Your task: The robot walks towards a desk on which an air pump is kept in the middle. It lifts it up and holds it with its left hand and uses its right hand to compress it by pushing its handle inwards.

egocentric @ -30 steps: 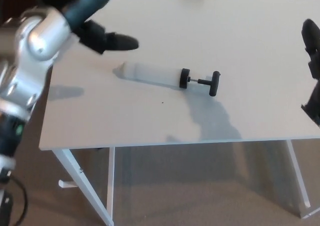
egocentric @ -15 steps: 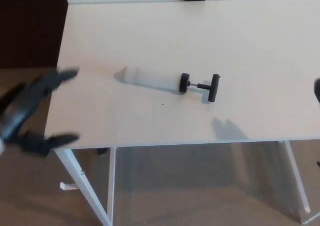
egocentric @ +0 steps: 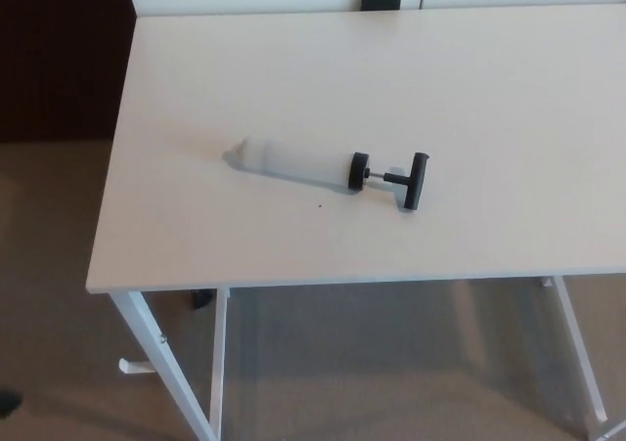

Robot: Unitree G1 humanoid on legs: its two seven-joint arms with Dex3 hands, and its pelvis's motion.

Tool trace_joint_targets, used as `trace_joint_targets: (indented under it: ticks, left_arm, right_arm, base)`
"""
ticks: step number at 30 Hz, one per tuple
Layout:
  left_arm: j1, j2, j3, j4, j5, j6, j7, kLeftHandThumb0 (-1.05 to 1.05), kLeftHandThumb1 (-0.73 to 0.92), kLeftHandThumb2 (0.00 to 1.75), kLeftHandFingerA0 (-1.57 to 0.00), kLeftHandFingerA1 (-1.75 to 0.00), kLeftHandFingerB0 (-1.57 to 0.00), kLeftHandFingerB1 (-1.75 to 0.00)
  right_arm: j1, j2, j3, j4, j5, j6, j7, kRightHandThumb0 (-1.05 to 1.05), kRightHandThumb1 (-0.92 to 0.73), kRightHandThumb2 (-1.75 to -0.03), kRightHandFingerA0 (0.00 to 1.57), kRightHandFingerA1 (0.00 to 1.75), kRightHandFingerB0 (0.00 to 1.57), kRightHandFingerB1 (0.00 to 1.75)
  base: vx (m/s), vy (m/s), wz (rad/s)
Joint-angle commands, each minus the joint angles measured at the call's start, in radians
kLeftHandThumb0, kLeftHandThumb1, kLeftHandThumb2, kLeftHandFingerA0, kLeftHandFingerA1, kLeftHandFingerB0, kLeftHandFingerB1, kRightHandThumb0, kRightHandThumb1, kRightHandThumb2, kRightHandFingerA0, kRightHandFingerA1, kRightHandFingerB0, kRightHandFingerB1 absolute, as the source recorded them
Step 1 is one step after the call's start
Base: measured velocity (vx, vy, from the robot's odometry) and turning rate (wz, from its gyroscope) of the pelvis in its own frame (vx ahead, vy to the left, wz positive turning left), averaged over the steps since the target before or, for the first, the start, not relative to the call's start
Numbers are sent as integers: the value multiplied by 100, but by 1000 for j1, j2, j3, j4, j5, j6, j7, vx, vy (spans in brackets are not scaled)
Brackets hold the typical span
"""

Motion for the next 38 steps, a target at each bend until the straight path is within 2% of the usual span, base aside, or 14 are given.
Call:
trace_joint_targets:
  ticks: [1,5,6,9,12,13,15,16,19,20,25,26,29,38]
  left_arm:
    - [236,352,492,813,-572,274,-932,-71,40,79,-33,-51,-45,-47]
    - [189,324,473,880,-542,226,-929,-60,46,55,-34,-45,-48,-36]
    - [171,299,431,856,-499,164,-838,-67,54,89,-38,-53,-27,-43]
    - [141,243,341,779,-401,56,-613,-60,64,60,-34,-37,-31,-31]
    - [98,175,240,693,-275,8,-337,-62,64,60,-17,-35,-19,-29]
    - [49,146,191,695,-225,1,-259,-71,48,83,-4,-30,-8,-29]
    - [13,127,158,701,-192,-4,-211,-71,48,83,-4,-30,-8,-29]
    - [-30,102,140,707,-188,4,-195,-66,62,60,-8,-28,-9,-21]
    - [-104,51,134,726,-210,36,-162,-68,60,59,-8,-27,-12,-24]
    - [-118,39,137,727,-221,53,-154,-70,49,84,-5,-31,-8,-30]
    - [-144,36,145,757,-242,64,-168,-66,64,61,-9,-31,-13,-23]
    - [-149,39,155,762,-255,78,-175,-70,49,83,-4,-39,-9,-34]
    - [-150,49,176,768,-282,96,-196,-73,50,87,0,-37,-11,-29]
    - [-166,41,190,784,-300,38,-184,-72,47,82,0,-42,-11,-37]
  right_arm:
    - [270,-90,-156,313,52,-526,337,-88,-71,-104,9,30,8,17]
    - [207,-116,-131,422,2,-469,297,-87,-70,-105,6,29,7,16]
    - [171,-137,-113,466,-39,-401,255,-94,-74,-106,6,20,5,8]
    - [127,-173,-69,484,-113,-217,164,-89,-74,-109,1,22,0,11]
    - [98,-201,-26,472,-143,-51,117,-87,-75,-109,0,24,0,13]
    - [71,-209,-11,486,-132,20,109,-81,-85,-66,1,25,0,20]
    - [51,-214,1,496,-123,70,103,-81,-85,-66,1,25,0,20]
    - [15,-206,-6,522,-55,128,119,-85,-68,-102,0,18,0,14]
    - [-72,-189,-66,655,113,202,175,-82,-67,-103,0,25,0,21]
    - [-85,-188,-110,711,178,219,208,-92,-72,-104,0,17,0,10]
    - [-136,-201,-242,915,292,233,291,-81,-70,-109,0,24,0,17]
    - [-152,-205,-279,968,323,236,317,-84,-70,-108,0,21,0,14]
    - [-175,-218,-367,1047,422,304,389,-85,-73,-109,0,19,0,12]
    - [-211,-249,-434,1137,431,328,488,-89,-77,-110,0,18,0,8]
  base:
    - [0,0,0]
    - [0,0,0]
    - [0,0,0]
    - [0,0,0]
    - [0,0,0]
    - [0,0,0]
    - [0,0,0]
    - [0,0,0]
    - [0,0,0]
    - [0,0,0]
    - [0,0,0]
    - [0,0,0]
    - [0,0,0]
    - [0,0,0]
